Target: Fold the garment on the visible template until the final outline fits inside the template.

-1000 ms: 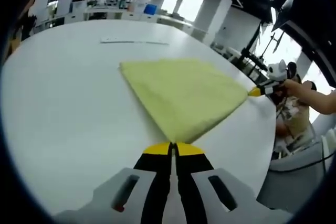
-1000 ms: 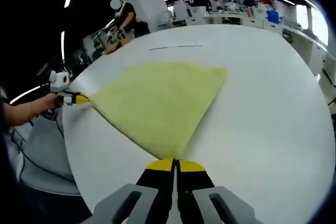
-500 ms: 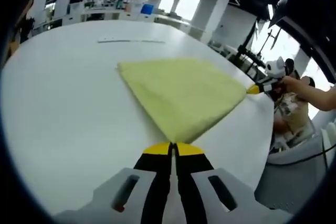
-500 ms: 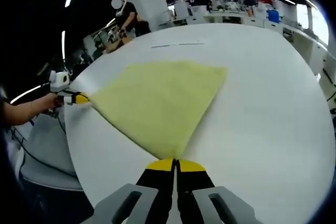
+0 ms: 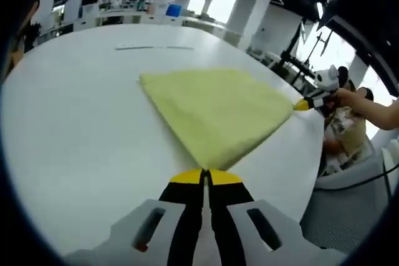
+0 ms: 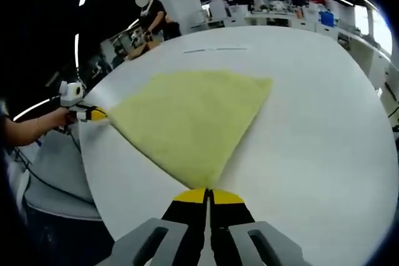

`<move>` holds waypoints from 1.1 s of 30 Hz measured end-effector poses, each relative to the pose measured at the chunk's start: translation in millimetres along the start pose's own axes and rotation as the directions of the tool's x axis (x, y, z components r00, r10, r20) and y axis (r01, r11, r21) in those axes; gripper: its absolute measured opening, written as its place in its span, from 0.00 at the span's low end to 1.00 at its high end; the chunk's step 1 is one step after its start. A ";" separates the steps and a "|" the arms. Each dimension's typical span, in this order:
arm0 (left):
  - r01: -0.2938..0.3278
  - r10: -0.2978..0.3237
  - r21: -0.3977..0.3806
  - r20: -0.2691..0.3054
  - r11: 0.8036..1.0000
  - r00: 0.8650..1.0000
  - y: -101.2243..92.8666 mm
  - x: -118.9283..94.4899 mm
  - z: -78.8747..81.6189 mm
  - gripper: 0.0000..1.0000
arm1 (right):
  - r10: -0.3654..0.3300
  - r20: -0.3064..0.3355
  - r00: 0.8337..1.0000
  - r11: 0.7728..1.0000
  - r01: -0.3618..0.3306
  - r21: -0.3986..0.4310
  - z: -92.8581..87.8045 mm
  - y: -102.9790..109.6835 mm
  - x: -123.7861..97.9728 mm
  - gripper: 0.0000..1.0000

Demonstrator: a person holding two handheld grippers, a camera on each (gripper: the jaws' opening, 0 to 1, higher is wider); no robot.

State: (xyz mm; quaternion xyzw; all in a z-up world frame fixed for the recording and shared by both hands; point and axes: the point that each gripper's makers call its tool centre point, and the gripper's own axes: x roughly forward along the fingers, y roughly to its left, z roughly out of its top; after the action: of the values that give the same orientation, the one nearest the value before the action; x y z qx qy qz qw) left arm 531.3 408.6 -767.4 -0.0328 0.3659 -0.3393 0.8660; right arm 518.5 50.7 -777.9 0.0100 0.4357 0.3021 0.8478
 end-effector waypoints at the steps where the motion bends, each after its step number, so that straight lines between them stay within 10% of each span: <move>1: -0.001 0.001 0.001 -0.002 1.000 1.000 0.1 0.0 -0.6 0.00 | 0.001 -0.002 1.000 1.000 -0.001 -0.002 -0.5 0.7 -0.3 0.00; 14: -0.032 0.032 0.020 0.012 0.999 0.999 0.4 -4.5 -1.1 0.03 | -0.025 -0.001 1.000 0.999 0.025 -0.040 -1.3 2.2 -0.7 0.00; 23: -0.053 0.051 0.023 0.059 0.998 0.997 -1.3 -6.7 3.5 0.30 | -0.014 0.038 0.999 0.993 0.018 -0.115 5.5 14.7 -5.1 0.45; 33: -0.078 0.067 0.081 0.127 0.994 0.990 -10.6 -18.3 17.5 0.58 | -0.011 0.124 0.992 0.991 0.027 -0.129 17.5 25.7 -17.7 0.70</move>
State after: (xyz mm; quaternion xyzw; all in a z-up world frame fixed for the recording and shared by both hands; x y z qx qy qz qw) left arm 527.7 408.3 -740.2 -0.0033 0.2976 -0.3203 0.8993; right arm 510.8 66.7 -746.9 -0.0309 0.3619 0.3207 0.8748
